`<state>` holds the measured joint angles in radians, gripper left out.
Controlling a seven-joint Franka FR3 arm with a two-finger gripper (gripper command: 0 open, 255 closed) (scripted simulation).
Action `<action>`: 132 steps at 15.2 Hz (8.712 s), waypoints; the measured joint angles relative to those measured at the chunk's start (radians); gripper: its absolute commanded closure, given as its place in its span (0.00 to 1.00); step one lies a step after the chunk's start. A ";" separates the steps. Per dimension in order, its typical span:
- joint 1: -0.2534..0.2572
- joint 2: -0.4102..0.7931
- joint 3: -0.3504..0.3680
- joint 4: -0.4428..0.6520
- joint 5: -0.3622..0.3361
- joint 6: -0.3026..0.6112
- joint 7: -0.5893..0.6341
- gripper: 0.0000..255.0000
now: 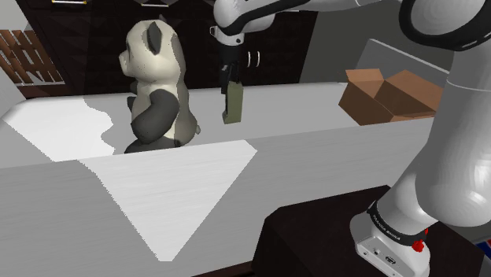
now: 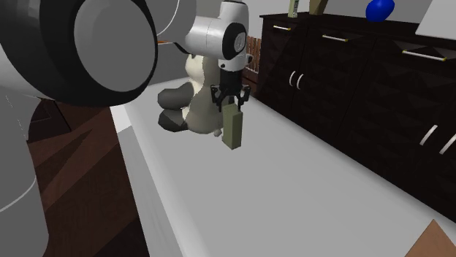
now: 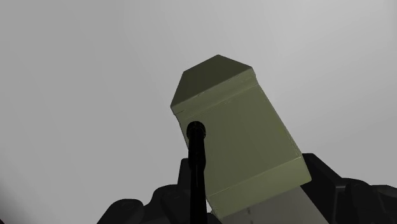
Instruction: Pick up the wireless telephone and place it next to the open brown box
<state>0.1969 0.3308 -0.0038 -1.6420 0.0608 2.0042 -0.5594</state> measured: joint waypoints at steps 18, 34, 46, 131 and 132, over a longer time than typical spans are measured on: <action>-0.001 -0.025 -0.001 0.204 -0.004 -0.229 0.012 1.00; -0.005 0.036 -0.001 0.513 -0.005 -0.477 0.022 1.00; -0.076 -0.108 -0.036 0.407 0.004 -0.520 -0.079 1.00; -0.438 -0.379 -0.430 -0.543 -0.014 0.116 -0.868 1.00; -0.439 -0.369 -0.431 -0.548 -0.009 0.130 -0.874 1.00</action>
<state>-0.2422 -0.0378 -0.4350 -2.1903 0.0518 2.1340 -1.4332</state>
